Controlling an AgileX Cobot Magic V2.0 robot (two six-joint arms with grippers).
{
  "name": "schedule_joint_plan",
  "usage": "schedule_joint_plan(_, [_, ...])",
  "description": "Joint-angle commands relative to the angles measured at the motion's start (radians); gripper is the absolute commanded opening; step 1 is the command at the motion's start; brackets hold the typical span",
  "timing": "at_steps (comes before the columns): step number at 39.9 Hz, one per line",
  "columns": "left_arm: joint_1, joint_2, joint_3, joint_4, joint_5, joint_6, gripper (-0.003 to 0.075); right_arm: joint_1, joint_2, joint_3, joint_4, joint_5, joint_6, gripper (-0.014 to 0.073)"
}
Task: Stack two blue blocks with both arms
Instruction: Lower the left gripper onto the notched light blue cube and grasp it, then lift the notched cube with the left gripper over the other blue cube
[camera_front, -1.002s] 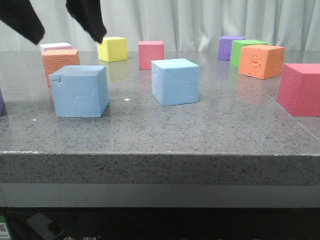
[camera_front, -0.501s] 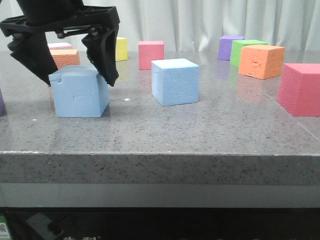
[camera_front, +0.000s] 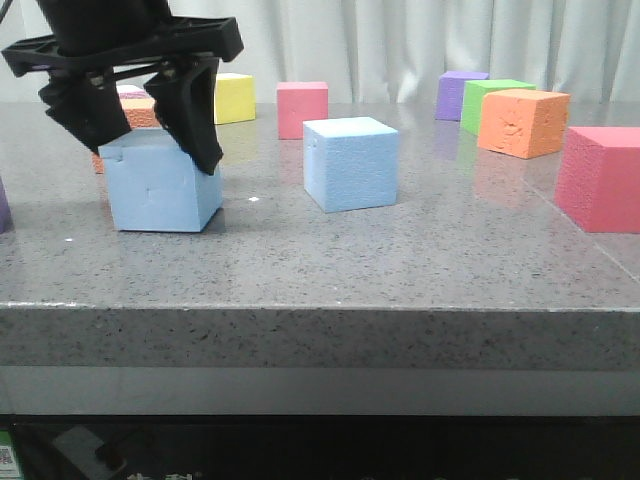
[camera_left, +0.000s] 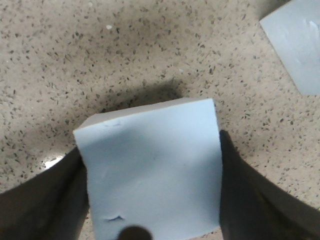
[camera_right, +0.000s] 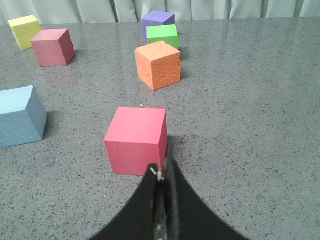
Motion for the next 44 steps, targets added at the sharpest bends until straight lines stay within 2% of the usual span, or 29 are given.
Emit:
schedule_joint_plan(1, [-0.008,-0.04,-0.075,0.003,0.007,-0.009,0.0293,-0.005,0.007,-0.026,-0.001,-0.083,-0.008,-0.0104])
schedule_joint_plan(12, [-0.008,-0.029,-0.353,0.018,0.124,0.007,0.0293,-0.005,0.007,-0.026,0.0,-0.082,-0.008,-0.0104])
schedule_joint_plan(20, [-0.008,0.051,-0.571,-0.001,0.279,0.009,0.0297,-0.005,0.007,-0.026,0.0,-0.082,-0.008,-0.0104])
schedule_joint_plan(25, [-0.029,0.107,-0.668,-0.041,0.279,0.014,0.0297,-0.005,0.007,-0.026,0.0,-0.082,-0.008,-0.0104])
schedule_joint_plan(33, [-0.104,0.182,-0.743,-0.039,0.279,0.026,0.0297,-0.005,0.007,-0.026,0.0,-0.082,-0.008,-0.0104])
schedule_joint_plan(44, [-0.161,0.241,-0.756,-0.04,0.279,0.026,0.0297,-0.005,0.007,-0.026,0.0,-0.082,-0.008,-0.0104])
